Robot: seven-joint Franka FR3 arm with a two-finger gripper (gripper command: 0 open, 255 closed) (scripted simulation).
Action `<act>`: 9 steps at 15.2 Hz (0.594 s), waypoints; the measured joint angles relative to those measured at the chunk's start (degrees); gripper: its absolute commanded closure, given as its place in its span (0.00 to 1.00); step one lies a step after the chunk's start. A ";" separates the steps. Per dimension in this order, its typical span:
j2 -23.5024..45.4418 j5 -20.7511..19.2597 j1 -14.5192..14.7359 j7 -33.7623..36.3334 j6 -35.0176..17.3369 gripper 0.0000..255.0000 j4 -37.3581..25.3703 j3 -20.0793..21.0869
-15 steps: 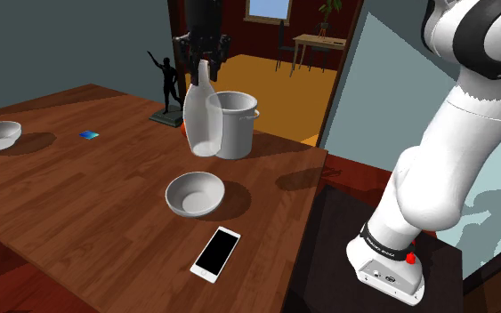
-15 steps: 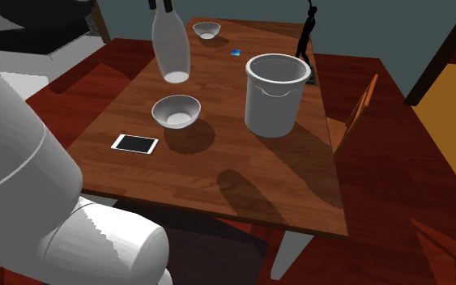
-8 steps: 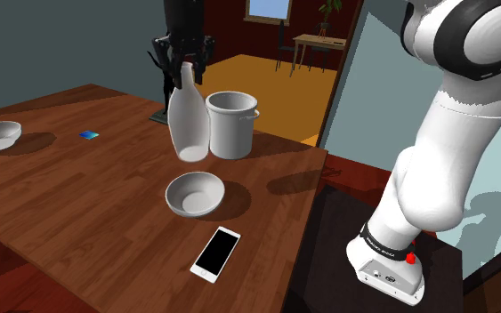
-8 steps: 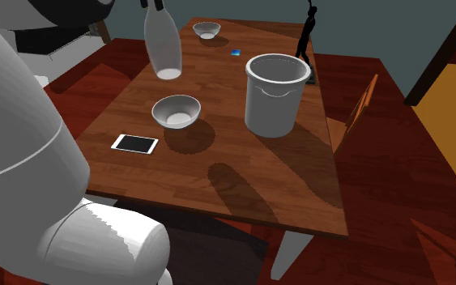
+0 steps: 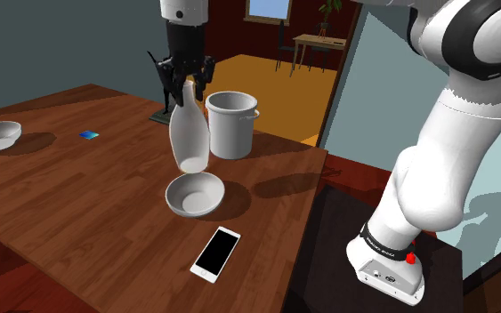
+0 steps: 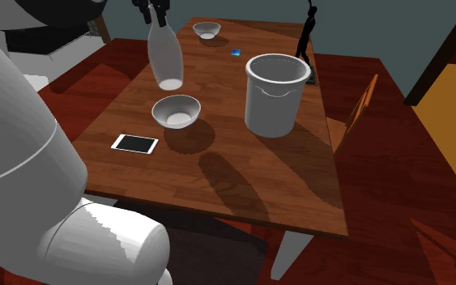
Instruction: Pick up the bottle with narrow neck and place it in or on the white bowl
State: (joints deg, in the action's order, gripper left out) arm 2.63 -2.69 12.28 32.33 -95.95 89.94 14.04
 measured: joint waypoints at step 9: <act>-1.24 0.27 -0.14 0.05 -7.20 1.00 8.39 -0.11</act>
State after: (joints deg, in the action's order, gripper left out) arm 1.38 -2.41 12.13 32.38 -103.15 98.34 13.93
